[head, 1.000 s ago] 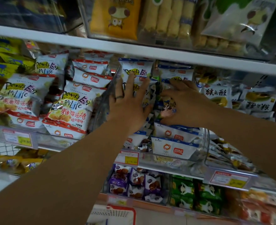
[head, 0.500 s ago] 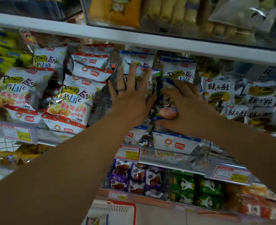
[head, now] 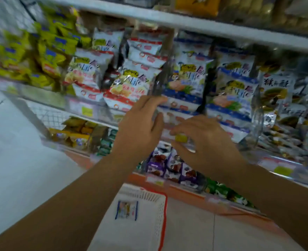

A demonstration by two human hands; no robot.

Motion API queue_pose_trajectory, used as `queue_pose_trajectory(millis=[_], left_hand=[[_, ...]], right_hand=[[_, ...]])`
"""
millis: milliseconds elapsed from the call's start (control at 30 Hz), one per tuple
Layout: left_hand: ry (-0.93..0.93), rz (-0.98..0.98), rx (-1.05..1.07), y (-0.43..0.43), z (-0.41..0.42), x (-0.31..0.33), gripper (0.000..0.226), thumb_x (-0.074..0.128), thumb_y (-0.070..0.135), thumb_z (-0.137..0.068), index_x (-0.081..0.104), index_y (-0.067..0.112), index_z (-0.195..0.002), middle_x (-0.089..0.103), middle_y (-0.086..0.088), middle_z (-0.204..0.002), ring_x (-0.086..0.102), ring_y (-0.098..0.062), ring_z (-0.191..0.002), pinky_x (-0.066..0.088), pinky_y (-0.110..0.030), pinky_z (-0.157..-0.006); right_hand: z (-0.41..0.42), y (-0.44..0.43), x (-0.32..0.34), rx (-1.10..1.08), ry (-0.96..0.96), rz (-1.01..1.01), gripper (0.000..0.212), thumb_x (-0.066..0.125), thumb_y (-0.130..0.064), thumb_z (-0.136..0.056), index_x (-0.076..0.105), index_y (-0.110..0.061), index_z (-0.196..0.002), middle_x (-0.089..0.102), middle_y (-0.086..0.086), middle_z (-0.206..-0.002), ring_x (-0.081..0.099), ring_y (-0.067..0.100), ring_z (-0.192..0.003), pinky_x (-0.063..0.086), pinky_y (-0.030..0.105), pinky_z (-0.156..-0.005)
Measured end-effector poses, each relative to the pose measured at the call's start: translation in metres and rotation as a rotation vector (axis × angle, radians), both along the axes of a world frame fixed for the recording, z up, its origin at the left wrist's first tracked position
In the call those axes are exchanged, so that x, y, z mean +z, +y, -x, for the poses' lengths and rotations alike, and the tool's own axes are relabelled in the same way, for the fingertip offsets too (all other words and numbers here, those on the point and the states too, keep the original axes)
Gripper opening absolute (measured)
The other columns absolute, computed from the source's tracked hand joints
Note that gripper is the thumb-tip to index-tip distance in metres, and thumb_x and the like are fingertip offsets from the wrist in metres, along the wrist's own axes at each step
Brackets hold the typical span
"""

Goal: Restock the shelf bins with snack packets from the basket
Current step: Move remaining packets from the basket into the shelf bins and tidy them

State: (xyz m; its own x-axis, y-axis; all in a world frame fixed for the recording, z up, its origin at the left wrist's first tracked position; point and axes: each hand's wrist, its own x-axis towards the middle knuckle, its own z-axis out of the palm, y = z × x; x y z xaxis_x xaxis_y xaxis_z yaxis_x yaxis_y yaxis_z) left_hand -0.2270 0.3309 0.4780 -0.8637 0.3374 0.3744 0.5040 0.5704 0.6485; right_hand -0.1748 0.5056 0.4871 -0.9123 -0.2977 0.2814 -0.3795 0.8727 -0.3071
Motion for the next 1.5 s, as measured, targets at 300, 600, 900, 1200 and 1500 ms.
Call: queue_pose_trajectory(millis=[300, 600, 900, 1200, 1500], left_hand=[[-0.620, 0.209, 0.341, -0.137, -0.122, -0.130, 0.024, 0.048, 0.026, -0.098, 0.062, 0.030, -0.117, 0.067, 0.008, -0.112, 0.063, -0.009, -0.093, 0.053, -0.027, -0.076], [-0.999, 0.156, 0.520, -0.204, -0.165, -0.300, 0.030, 0.044, 0.028, -0.101, 0.058, 0.028, -0.127, 0.061, 0.006, -0.126, 0.059, -0.012, -0.104, 0.055, -0.033, -0.090], [-1.261, 0.111, 0.527, -0.184, -0.148, -0.553, 0.031, 0.047, 0.026, -0.098, 0.055, 0.016, -0.126, 0.062, -0.003, -0.124, 0.057, -0.018, -0.097, 0.044, -0.026, -0.078], [-1.494, -0.194, 0.613, -0.169, -0.114, -0.681, 0.068, 0.052, 0.021, -0.097, 0.017, 0.013, -0.154, 0.042, -0.016, -0.148, 0.050, -0.030, -0.127, 0.044, -0.032, -0.096], [-1.570, -0.286, 0.713, -0.169, -0.141, -0.594, 0.039, 0.053, 0.028, -0.097, 0.045, 0.015, -0.133, 0.063, -0.006, -0.099, 0.065, -0.026, -0.095, 0.052, -0.027, -0.063]], right_hand=[[-0.069, -0.108, -0.119, 0.093, -0.759, -0.098, 0.023, 0.054, -0.045, -0.092, 0.061, -0.035, -0.111, 0.063, -0.017, -0.104, 0.061, 0.007, -0.094, 0.052, 0.029, -0.081], [-0.075, -0.171, -0.335, -0.236, -1.328, 0.054, 0.032, 0.067, -0.039, -0.089, 0.062, -0.020, -0.114, 0.058, -0.001, -0.110, 0.059, 0.017, -0.099, 0.049, 0.030, -0.085], [-0.064, -0.192, -0.556, -0.634, -1.456, 0.302, 0.037, 0.065, -0.027, -0.093, 0.056, -0.007, -0.123, 0.060, 0.026, -0.123, 0.058, 0.040, -0.117, 0.047, 0.054, -0.100], [-0.055, -0.194, -0.687, -0.907, -1.495, 0.596, 0.042, 0.067, -0.030, -0.089, 0.057, -0.009, -0.124, 0.058, 0.010, -0.112, 0.055, 0.030, -0.115, 0.047, 0.049, -0.099], [-0.069, -0.197, -0.594, -0.600, -1.388, 0.704, 0.043, 0.078, -0.015, -0.081, 0.057, -0.018, -0.118, 0.067, 0.005, -0.114, 0.067, 0.022, -0.097, 0.059, 0.034, -0.071]])
